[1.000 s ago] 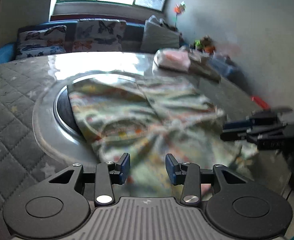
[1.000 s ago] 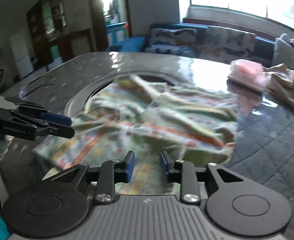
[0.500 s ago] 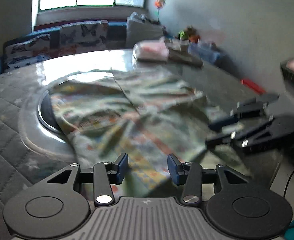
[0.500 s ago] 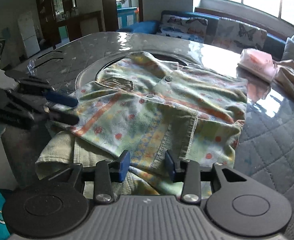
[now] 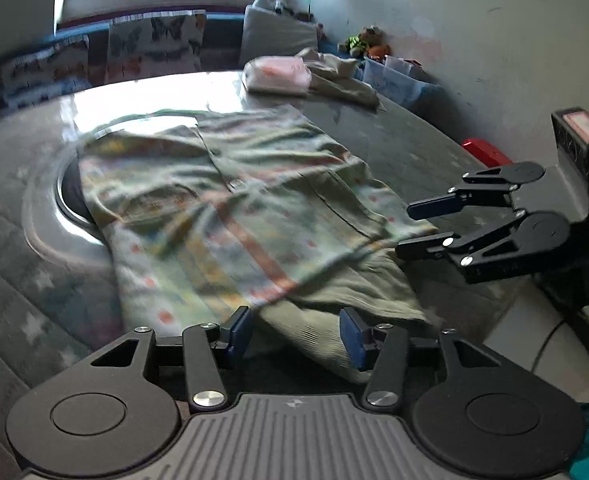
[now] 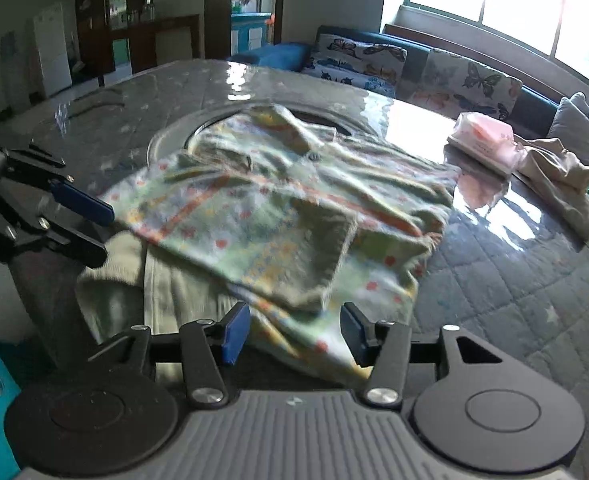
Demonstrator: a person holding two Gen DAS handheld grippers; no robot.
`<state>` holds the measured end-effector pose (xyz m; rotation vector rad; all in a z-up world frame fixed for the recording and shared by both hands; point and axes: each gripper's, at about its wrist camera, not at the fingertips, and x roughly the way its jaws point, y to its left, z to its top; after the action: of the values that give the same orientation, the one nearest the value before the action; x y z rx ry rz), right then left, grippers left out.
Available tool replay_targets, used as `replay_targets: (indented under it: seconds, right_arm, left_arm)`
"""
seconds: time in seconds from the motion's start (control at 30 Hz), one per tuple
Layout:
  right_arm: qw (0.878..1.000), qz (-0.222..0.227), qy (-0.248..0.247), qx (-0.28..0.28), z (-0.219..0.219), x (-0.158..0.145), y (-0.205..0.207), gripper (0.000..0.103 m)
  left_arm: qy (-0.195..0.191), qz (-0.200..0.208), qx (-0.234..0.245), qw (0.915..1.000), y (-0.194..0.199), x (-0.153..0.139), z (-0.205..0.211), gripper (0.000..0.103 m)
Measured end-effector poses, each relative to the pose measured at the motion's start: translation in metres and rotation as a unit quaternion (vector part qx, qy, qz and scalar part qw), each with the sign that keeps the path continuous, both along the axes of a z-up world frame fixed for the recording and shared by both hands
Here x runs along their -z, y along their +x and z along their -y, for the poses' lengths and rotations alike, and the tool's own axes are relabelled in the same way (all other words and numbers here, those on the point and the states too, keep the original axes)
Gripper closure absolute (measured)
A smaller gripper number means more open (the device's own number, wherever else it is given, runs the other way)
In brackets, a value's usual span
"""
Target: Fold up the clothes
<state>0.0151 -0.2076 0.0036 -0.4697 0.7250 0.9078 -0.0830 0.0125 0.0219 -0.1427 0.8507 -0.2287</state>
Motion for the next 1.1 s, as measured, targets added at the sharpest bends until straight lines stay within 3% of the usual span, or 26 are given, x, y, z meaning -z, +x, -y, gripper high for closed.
replay_targets:
  seconds: [0.13, 0.3, 0.4, 0.57, 0.7, 0.93, 1.03, 1.1]
  right_arm:
    - [1.0, 0.008, -0.012, -0.008, 0.008, 0.002, -0.009, 0.047]
    - [0.999, 0.019, -0.02, -0.021, 0.013, 0.005, -0.018, 0.044]
    - [0.999, 0.023, -0.024, -0.029, 0.016, 0.008, -0.024, 0.04]
    - [0.998, 0.027, -0.027, -0.043, 0.018, 0.014, -0.029, 0.039]
    - [0.997, 0.047, -0.024, -0.064, 0.017, 0.017, -0.036, 0.033]
    - [0.994, 0.08, 0.009, -0.074, -0.001, 0.016, -0.03, 0.033]
    - [0.994, 0.073, 0.03, -0.076, -0.013, 0.013, -0.02, 0.037]
    - [0.995, 0.051, 0.042, -0.08, -0.022, 0.011, -0.011, 0.056]
  left_arm:
    - [-0.01, -0.023, -0.004, 0.9997, 0.001, 0.001, 0.006, 0.045]
    - [-0.03, -0.07, -0.013, 0.997, 0.007, 0.011, 0.01, 0.047]
    - [-0.049, -0.081, -0.009, 0.9955, 0.008, 0.013, 0.01, 0.064]
    - [-0.063, -0.068, -0.011, 0.9957, 0.012, 0.005, 0.006, 0.086]
    - [-0.075, -0.037, -0.016, 0.9964, 0.02, -0.012, -0.006, 0.089]
    - [-0.104, -0.015, -0.028, 0.994, 0.047, -0.027, -0.026, 0.09]
    - [-0.109, -0.017, -0.025, 0.9936, 0.052, -0.024, -0.03, 0.09]
    - [-0.112, -0.018, -0.023, 0.9933, 0.056, -0.022, -0.033, 0.09]
